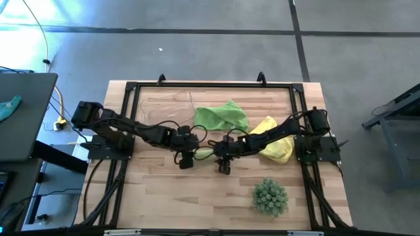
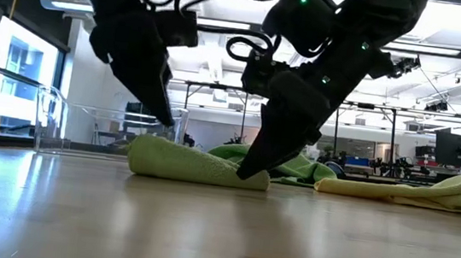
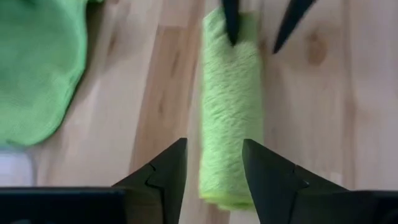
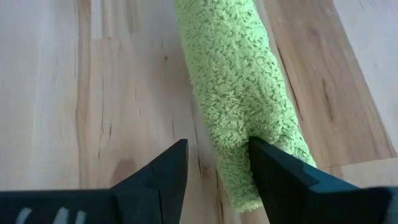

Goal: Roll microfiber towels into tight, uniform cylinder then place into a basket
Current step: Put the light green towel into the transparent bin

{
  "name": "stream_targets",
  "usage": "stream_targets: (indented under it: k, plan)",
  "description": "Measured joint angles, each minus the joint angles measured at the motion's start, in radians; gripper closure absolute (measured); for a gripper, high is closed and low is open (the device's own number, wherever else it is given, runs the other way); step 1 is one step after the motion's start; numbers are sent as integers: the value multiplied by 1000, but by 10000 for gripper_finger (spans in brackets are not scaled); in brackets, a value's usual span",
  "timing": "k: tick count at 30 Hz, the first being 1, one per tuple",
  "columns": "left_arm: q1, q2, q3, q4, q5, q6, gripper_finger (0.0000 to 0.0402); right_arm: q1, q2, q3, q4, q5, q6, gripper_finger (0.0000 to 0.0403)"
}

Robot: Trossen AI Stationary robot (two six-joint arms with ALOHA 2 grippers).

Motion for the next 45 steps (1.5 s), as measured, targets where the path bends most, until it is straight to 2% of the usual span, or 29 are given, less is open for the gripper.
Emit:
stream_targets:
  k: [5,11,17,20,23,33,38,45]
  plan:
    - [-67,13,3,69,-26,6,243,-13,1,-2,4,-22,6,238]
    - [-117,58,3,159,-199,-26,213,-24,1,-2,4,-49,8,238]
    - [-127,149,4,255,-176,-24,184,-34,1,-3,5,-80,9,238]
    - [-128,195,4,294,-221,0,175,-37,1,-3,4,-88,9,238]
    - [-121,234,3,324,-249,4,172,-36,1,-3,4,-89,10,238]
    - [-92,323,7,348,-217,-16,172,-36,1,-3,1,-106,9,238]
    - [-77,324,9,303,-195,-104,190,-36,-22,-3,-38,-109,1,238]
    - [-56,324,7,293,-115,-128,269,-35,-110,-8,-168,-112,-40,238]
